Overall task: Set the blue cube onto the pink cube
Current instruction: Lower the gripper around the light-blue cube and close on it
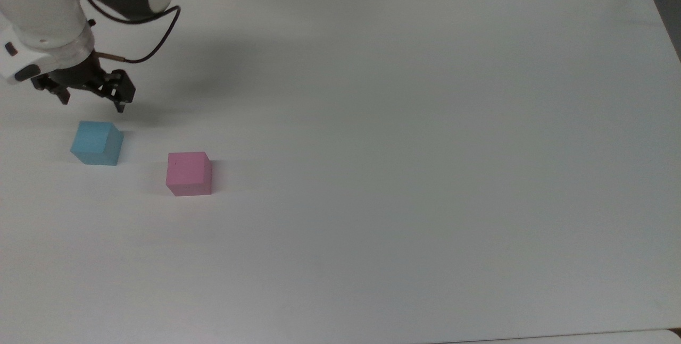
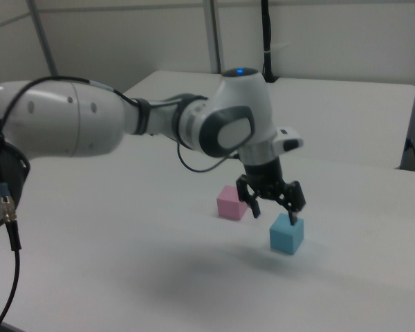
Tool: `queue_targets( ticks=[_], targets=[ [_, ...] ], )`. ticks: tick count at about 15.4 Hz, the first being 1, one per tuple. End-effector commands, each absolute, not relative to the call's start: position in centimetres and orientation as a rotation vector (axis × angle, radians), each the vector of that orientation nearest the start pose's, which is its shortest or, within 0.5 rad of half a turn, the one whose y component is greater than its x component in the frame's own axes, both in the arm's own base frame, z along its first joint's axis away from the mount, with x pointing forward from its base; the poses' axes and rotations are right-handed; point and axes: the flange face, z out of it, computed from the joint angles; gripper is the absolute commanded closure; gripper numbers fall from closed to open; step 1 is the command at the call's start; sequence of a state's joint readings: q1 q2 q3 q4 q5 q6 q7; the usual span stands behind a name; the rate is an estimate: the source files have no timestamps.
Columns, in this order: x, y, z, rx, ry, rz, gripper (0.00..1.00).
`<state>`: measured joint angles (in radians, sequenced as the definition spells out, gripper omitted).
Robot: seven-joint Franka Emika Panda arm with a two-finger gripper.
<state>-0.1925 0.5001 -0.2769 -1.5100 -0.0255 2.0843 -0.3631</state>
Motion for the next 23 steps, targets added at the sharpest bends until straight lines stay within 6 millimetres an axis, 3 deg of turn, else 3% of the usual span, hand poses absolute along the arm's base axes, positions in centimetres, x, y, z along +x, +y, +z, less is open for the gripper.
queue_targets(
  ticks=[1,9,11,13,15,17,19,23],
  targets=[
    [64.8,-30.8,35.8,-3.348,0.075,-0.082,0.0],
    [65.2,-30.0,32.1,-3.307,0.103,-0.036,0.0],
    [65.2,-30.1,32.1,-3.307,0.103,-0.035,0.19],
    [65.4,-30.1,32.4,-3.307,0.11,-0.079,0.51],
    [65.5,-30.0,33.5,-3.294,0.125,-0.115,0.69],
    [65.9,-29.0,36.1,-3.272,0.133,-0.182,0.69],
    [66.8,-26.6,39.4,-3.23,0.143,-0.285,0.69],
    [68.9,-20.8,41.8,-3.165,0.138,-0.239,0.66]
  ],
)
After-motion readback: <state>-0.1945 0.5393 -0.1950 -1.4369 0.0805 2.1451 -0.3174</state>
